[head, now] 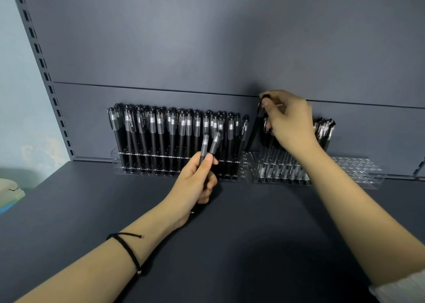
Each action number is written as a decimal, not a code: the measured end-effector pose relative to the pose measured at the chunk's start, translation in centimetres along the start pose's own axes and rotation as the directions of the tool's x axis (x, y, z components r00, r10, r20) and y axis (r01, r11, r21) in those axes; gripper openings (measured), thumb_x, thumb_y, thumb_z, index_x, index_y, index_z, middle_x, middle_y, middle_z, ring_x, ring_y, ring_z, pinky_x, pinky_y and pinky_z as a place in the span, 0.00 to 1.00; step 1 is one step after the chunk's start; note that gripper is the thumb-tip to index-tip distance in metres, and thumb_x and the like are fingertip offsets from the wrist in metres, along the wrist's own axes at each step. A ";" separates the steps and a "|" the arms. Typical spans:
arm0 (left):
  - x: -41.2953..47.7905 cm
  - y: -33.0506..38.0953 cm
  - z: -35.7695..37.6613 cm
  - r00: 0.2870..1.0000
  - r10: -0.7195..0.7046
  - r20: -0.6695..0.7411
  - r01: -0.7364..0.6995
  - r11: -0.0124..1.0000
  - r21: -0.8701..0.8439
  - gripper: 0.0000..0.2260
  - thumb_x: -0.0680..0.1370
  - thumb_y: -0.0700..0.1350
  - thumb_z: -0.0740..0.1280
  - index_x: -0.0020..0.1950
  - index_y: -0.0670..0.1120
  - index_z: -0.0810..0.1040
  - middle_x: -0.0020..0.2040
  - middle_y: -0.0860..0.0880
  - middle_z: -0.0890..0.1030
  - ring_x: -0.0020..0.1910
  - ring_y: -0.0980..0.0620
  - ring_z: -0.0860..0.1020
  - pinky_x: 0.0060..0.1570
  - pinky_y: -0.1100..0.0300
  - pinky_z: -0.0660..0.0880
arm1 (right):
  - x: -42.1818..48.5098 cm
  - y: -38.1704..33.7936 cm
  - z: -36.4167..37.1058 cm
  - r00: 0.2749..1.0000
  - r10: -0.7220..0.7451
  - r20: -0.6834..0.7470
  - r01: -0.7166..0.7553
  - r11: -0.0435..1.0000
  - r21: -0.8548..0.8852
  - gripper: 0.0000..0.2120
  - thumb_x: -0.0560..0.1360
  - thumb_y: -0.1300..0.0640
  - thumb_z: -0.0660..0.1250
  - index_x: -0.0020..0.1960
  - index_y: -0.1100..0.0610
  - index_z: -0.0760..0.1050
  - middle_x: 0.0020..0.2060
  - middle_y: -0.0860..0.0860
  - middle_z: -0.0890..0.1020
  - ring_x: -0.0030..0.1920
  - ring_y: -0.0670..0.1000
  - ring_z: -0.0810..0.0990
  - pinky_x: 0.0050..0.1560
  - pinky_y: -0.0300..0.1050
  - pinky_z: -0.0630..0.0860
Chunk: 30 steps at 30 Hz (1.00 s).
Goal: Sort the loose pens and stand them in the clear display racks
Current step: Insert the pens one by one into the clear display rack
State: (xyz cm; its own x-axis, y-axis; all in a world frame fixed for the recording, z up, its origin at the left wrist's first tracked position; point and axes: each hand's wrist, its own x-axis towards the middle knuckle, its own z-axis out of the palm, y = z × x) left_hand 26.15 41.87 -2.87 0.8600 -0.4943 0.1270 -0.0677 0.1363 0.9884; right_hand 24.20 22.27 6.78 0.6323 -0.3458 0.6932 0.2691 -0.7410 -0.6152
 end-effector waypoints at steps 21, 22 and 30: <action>-0.1 0.0 -0.1 1.000 -0.006 0.008 0.006 1.000 0.018 0.11 0.83 0.54 0.57 0.52 0.48 0.73 0.29 0.50 0.68 0.25 0.54 0.60 0.26 0.61 0.58 | -0.6 0.2 0.4 0.995 -0.035 0.096 0.053 0.981 -0.186 0.04 0.78 0.57 0.66 0.49 0.52 0.79 0.35 0.42 0.81 0.27 0.45 0.80 0.41 0.43 0.79; -0.1 0.1 0.0 1.000 -0.009 0.008 0.009 1.000 0.015 0.11 0.83 0.53 0.57 0.52 0.48 0.73 0.29 0.50 0.68 0.25 0.54 0.59 0.27 0.61 0.58 | -0.6 0.1 0.3 0.996 -0.040 0.076 0.054 0.980 -0.191 0.05 0.78 0.57 0.65 0.49 0.52 0.81 0.35 0.43 0.81 0.29 0.46 0.80 0.42 0.42 0.79; -0.3 0.4 0.3 0.998 0.060 0.031 -0.060 0.998 -0.027 0.10 0.84 0.50 0.57 0.52 0.49 0.76 0.29 0.52 0.70 0.27 0.55 0.61 0.28 0.61 0.58 | -2.2 -3.1 1.2 0.907 0.016 0.421 0.005 0.999 -0.050 0.11 0.76 0.48 0.68 0.43 0.54 0.82 0.33 0.46 0.82 0.24 0.38 0.73 0.32 0.32 0.73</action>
State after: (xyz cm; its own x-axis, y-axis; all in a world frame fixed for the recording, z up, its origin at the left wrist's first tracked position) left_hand 25.74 41.84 -2.53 0.8380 -0.5119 0.1891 -0.1052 0.1885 0.9764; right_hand 22.82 25.99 6.71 0.8839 -0.0833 0.4602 0.2356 -0.7708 -0.5919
